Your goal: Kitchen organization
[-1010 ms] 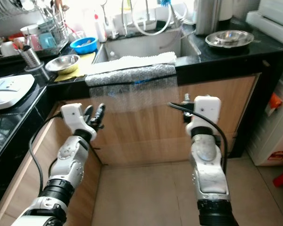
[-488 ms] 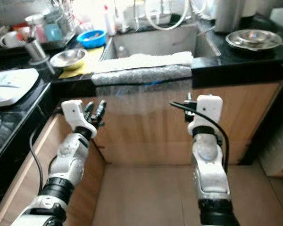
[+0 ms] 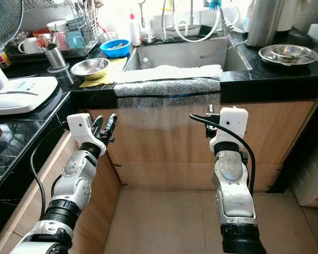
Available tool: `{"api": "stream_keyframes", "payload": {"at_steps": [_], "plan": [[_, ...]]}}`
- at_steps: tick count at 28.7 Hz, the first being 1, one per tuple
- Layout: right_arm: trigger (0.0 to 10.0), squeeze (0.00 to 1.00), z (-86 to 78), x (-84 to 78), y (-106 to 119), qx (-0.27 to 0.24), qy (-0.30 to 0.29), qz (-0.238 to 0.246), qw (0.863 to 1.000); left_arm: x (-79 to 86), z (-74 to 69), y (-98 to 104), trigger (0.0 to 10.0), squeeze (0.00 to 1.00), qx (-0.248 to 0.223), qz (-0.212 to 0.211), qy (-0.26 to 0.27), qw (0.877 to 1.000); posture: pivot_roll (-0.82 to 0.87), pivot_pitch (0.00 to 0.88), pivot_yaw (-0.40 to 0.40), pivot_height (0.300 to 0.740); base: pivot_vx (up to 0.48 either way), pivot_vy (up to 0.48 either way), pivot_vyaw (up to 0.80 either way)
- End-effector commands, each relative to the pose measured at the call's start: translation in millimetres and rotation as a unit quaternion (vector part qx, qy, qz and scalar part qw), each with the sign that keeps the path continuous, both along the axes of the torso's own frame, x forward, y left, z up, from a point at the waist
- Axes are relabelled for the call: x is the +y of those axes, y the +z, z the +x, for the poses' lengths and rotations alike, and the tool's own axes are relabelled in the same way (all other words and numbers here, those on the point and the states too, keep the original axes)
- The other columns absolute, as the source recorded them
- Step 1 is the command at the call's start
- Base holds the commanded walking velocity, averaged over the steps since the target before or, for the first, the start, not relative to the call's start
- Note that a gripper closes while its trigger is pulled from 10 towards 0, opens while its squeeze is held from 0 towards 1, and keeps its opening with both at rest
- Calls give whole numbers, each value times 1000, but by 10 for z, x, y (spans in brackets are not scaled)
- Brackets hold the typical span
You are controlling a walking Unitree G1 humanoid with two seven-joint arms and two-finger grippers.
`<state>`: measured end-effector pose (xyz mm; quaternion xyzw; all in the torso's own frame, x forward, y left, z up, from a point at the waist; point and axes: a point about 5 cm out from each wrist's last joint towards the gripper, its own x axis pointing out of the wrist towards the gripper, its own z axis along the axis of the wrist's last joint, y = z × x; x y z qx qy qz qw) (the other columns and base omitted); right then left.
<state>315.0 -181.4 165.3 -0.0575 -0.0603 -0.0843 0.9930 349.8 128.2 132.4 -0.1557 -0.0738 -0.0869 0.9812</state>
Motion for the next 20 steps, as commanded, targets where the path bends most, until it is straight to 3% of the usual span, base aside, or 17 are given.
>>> {"api": "stream_keyframes", "payload": {"at_steps": [1, 10, 14, 20], "plan": [[10000, 0, -3, 23, 29, -8, 3, 8, 1000, 18, 11, 53, 10000, 0, -8, 5, 1, 1000, -130, 0, 123, 740, 322, 0, 0], [10000, 0, 18, 56, 36, -5, 5, 11, 1000, 28, 14, 55, 10000, 0, -7, 8, 2, 1000, -127, 0, 124, 740, 322, 0, 0], [10000, 0, 17, 64, 33, -5, 6, 12, 1000, 32, 15, 59, 10000, 0, -7, 8, 2, 1000, -126, 0, 127, 740, 321, 0, -683], [10000, 0, 11, 65, 30, -6, 4, 9, 1000, 29, 17, 65, 10000, 0, -8, 9, 0, 1000, -127, 0, 131, 740, 318, 0, 0]]}}
